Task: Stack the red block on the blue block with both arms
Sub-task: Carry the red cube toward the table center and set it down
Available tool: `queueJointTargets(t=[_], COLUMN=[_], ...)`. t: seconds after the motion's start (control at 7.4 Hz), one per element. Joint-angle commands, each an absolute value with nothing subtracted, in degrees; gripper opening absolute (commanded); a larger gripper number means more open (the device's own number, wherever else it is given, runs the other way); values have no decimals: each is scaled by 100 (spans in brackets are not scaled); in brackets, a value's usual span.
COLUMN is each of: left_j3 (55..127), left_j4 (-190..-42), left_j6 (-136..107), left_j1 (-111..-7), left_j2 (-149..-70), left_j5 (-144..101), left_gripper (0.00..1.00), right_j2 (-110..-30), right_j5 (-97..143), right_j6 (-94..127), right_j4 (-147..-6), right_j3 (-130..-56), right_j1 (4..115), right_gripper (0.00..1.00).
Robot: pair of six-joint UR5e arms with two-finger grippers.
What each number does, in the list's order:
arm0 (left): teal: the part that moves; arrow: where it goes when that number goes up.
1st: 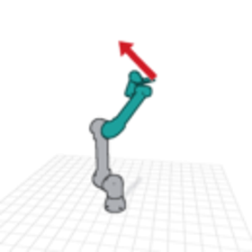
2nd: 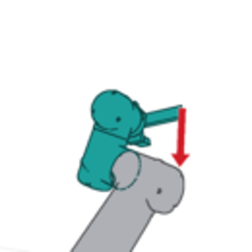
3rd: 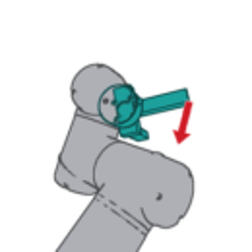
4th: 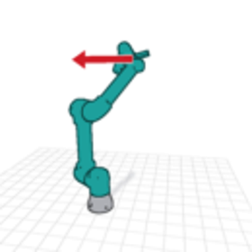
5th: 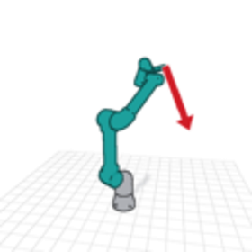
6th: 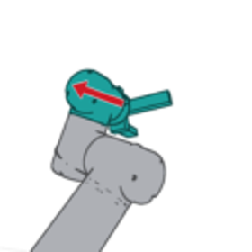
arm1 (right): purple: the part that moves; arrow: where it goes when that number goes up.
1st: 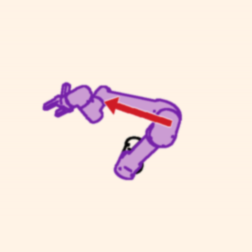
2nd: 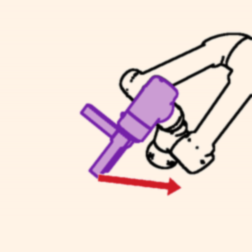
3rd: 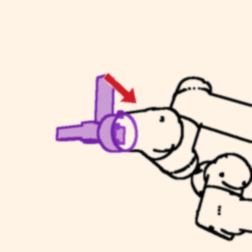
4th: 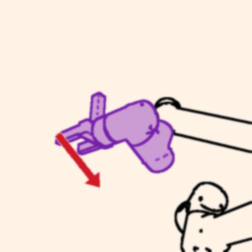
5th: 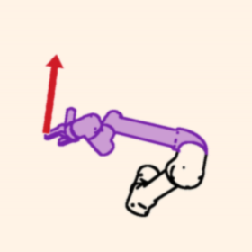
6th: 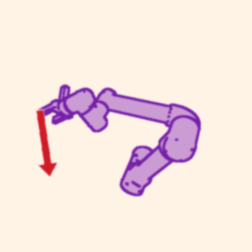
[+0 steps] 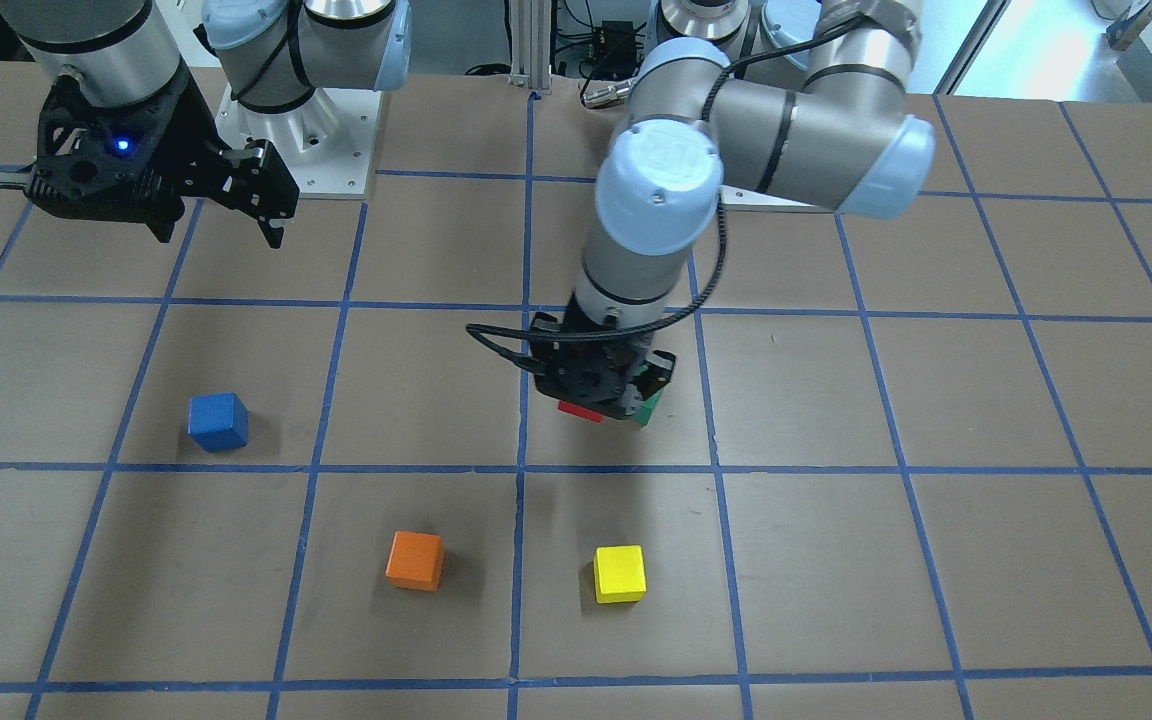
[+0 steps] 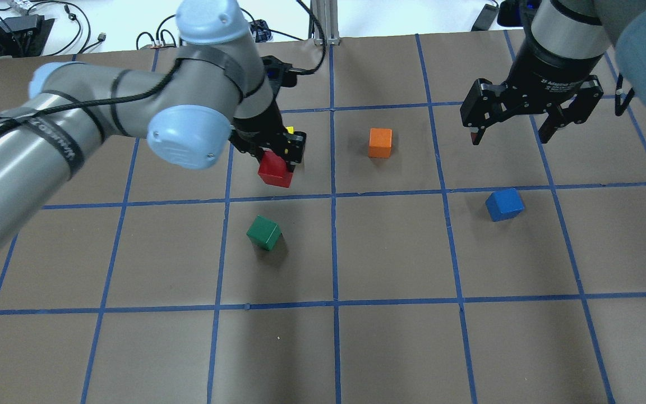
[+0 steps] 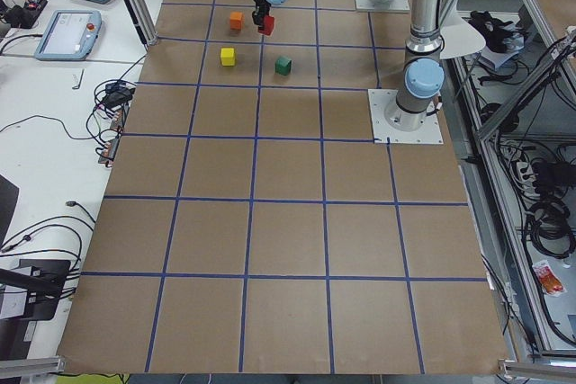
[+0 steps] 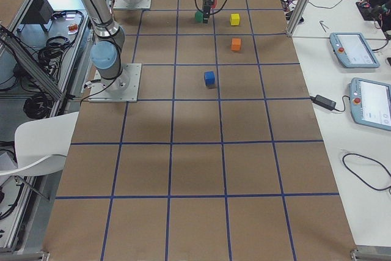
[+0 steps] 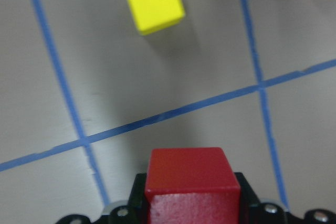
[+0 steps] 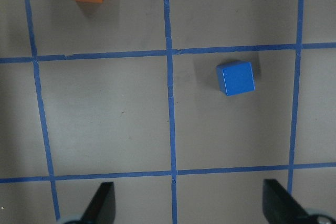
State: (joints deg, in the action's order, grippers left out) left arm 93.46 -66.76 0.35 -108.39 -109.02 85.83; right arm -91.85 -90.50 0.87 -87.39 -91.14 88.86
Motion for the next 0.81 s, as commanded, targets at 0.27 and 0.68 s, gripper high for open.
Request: queueJointTargets(t=[0.27, 0.68], left_j3=[9413, 9475], left_j4=[-5581, -5528], left_j6=[-158, -176], left_j1=[-11382, -11224], left_j2=[-11855, -12120], left_j5=[8657, 8903], left_gripper=[18, 58], right_j2=[-9185, -9167], right_j5=[-9053, -9009], right_j6=[62, 96], right_j4=[-8736, -8754], right_j3=[-9123, -9132], right_j1=[8886, 8877], right_gripper=[100, 100])
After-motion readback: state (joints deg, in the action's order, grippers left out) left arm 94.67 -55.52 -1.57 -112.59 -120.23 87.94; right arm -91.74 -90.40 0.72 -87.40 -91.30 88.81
